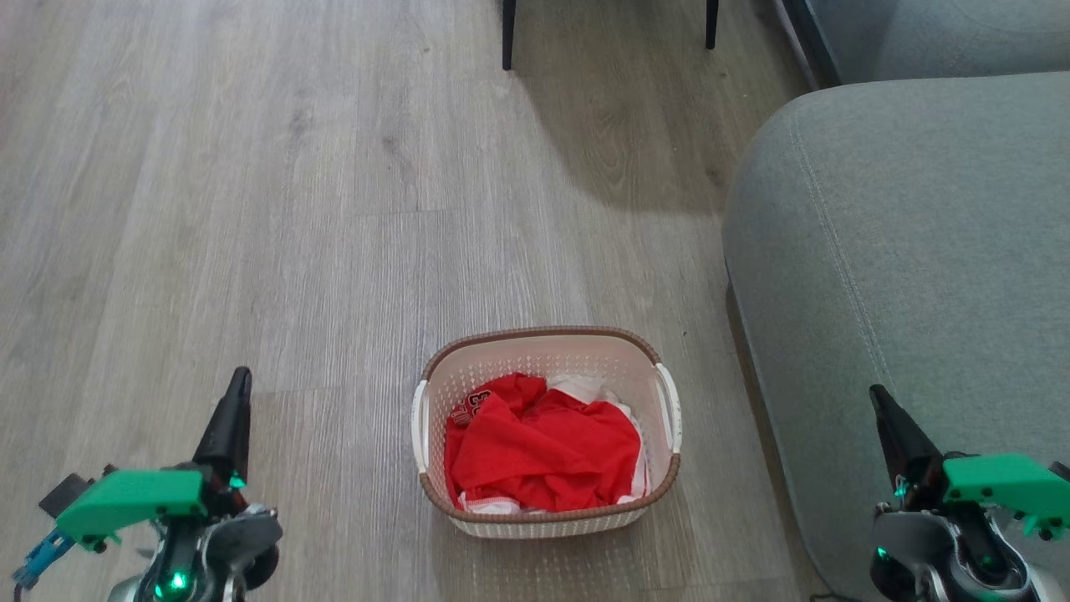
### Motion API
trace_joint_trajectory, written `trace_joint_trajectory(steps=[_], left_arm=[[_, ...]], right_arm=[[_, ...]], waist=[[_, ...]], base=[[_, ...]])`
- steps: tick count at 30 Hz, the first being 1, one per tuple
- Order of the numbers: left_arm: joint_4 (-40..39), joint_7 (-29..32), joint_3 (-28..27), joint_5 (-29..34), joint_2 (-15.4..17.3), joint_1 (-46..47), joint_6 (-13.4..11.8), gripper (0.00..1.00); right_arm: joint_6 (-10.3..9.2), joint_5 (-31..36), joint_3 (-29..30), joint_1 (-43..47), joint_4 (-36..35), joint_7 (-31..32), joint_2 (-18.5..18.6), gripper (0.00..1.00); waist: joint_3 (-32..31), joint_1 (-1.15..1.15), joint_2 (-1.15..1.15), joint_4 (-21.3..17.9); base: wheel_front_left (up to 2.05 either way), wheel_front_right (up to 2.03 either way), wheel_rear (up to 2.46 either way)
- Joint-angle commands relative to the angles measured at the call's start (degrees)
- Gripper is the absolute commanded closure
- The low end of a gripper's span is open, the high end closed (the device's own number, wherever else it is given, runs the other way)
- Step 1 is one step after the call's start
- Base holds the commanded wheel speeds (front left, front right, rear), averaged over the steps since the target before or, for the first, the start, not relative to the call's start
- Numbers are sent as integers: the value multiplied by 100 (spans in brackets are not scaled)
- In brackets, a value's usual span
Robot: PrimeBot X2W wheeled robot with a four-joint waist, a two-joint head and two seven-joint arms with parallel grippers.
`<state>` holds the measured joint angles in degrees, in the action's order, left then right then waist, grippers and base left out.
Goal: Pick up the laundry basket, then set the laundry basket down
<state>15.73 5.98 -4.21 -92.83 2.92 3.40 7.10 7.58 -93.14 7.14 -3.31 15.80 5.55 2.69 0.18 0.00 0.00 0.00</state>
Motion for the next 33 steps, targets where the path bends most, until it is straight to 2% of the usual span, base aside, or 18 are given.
trace_joint_trajectory(steps=[1,33], left_arm=[[-169,24,-198,40,23,276,38,100],[-169,37,-214,53,12,277,39,100]], right_arm=[[-9,60,-107,-283,-180,57,55,100],[-9,76,-87,-285,-179,73,41,100]], waist=[[0,0,0,0],[0,0,0,0]], base=[[0,0,0],[0,0,0]])
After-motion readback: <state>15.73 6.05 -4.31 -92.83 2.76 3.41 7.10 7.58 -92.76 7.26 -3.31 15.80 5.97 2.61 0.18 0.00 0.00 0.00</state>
